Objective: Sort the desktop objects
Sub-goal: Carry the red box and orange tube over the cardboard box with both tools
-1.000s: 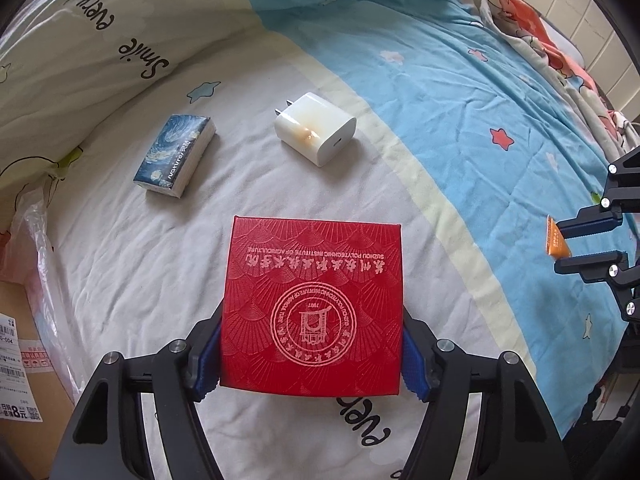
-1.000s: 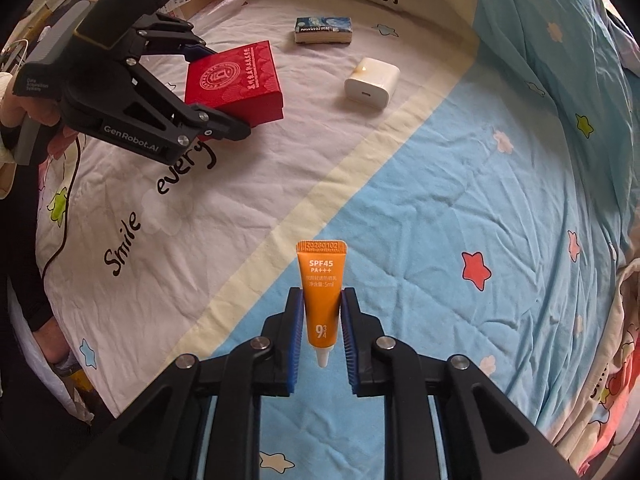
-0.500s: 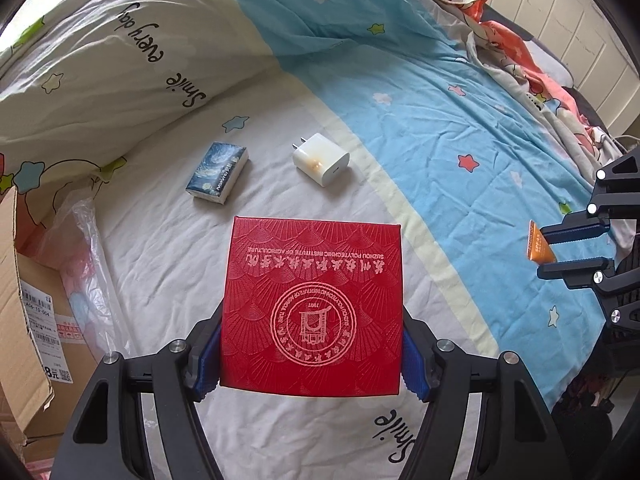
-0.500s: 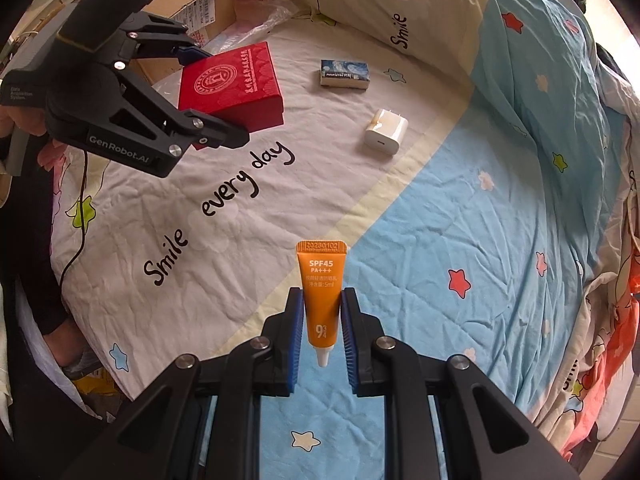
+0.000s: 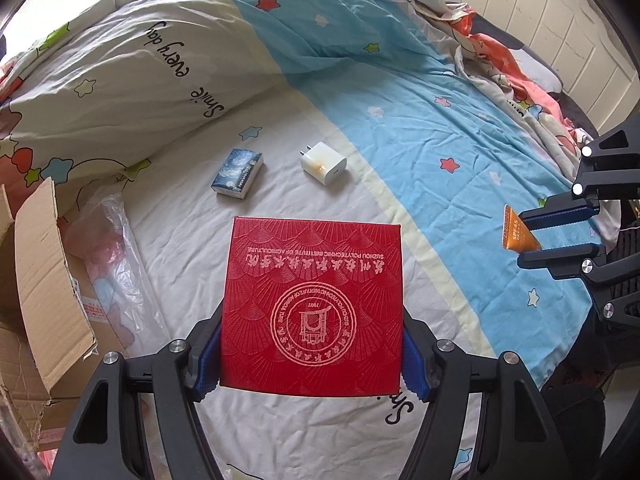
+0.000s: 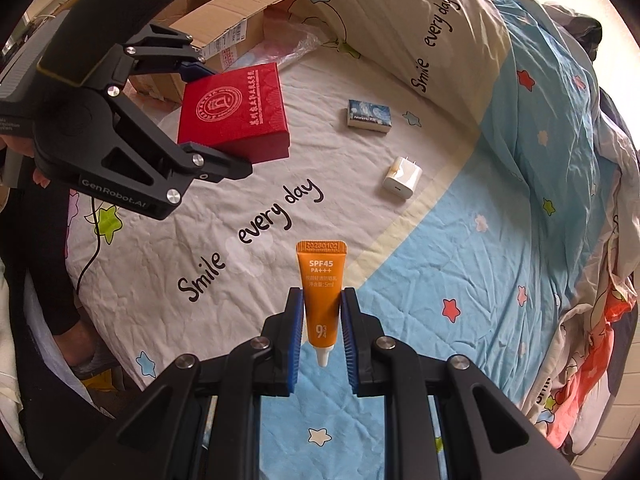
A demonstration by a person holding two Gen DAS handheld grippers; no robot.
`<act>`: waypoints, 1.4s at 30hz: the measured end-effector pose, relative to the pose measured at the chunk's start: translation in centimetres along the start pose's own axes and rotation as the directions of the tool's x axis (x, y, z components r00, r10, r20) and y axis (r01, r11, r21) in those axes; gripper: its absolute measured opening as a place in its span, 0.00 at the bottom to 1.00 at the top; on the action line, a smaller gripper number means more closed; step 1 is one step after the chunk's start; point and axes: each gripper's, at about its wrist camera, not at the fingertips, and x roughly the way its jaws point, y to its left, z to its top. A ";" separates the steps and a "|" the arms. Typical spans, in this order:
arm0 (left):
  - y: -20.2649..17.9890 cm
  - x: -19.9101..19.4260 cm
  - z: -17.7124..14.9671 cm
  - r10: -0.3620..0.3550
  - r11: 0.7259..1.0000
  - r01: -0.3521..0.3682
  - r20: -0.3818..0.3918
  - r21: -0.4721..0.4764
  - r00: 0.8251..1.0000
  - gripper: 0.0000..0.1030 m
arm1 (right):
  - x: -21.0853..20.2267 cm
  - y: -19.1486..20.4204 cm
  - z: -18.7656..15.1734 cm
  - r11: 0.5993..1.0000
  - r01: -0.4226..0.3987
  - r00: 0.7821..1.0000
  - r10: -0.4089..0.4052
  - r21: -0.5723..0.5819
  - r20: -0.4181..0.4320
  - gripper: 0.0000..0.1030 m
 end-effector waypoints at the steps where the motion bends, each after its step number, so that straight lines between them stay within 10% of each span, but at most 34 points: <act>1: 0.1 -0.4 -0.1 0.001 1.000 -0.001 0.005 0.001 1.000 0.70 | -0.4 0.2 0.2 1.000 0.004 1.000 -0.004 -0.002 0.001 0.17; 42: 16.8 -13.9 -6.6 0.112 0.971 -0.082 0.123 -0.224 0.986 0.70 | -9.2 13.0 17.0 0.977 0.057 0.984 -0.020 -0.203 0.180 0.17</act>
